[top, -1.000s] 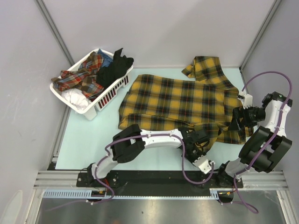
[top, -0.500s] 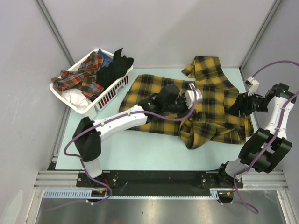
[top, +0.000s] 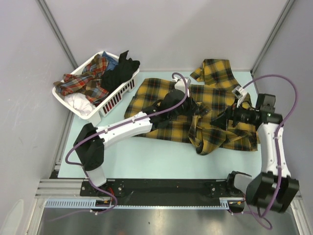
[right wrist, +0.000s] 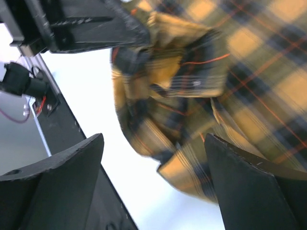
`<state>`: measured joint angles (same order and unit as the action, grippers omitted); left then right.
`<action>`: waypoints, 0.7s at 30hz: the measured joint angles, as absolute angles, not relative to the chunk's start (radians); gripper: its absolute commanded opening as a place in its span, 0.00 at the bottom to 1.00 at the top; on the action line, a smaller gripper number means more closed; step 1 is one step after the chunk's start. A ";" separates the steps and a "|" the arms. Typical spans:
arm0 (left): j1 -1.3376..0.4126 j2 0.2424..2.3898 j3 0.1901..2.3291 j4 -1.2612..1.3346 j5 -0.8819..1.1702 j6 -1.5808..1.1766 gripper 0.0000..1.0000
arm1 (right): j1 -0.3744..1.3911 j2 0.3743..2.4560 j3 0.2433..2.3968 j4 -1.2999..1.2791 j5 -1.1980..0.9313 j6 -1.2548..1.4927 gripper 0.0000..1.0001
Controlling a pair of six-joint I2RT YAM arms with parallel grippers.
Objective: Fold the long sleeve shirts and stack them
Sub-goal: Fold the shirt
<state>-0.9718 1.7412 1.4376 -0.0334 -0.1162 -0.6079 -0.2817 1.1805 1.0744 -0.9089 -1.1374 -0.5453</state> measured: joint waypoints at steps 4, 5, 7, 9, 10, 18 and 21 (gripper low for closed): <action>-0.972 1.742 1.468 -0.049 -0.186 -0.696 0.07 | -0.157 1.073 0.972 -0.667 -1.092 -0.341 0.92; -0.972 1.744 1.476 -0.052 -0.197 -0.711 0.08 | -0.120 1.068 0.961 -0.611 -1.072 -0.302 0.92; -0.972 1.749 1.489 -0.057 -0.212 -0.735 0.09 | -0.060 1.066 0.939 -0.512 -1.026 -0.235 0.91; -0.973 1.756 1.502 -0.063 -0.225 -0.751 0.12 | -0.004 1.069 0.915 -0.423 -0.974 -0.175 0.87; -0.973 1.759 1.506 -0.065 -0.231 -0.757 0.13 | 0.027 1.076 0.908 -0.386 -0.942 -0.147 0.85; -0.972 1.761 1.504 -0.069 -0.231 -0.775 0.39 | 0.165 1.160 0.911 -0.270 -0.784 -0.108 0.00; -0.960 1.717 1.438 -0.039 -0.212 -0.747 0.60 | 0.129 1.159 0.911 -0.284 -0.827 -0.131 0.00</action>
<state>-0.9596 1.7172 1.4376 -0.0395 -0.2119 -0.7467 0.1291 1.1587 0.9112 -0.2840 -0.8272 -0.1307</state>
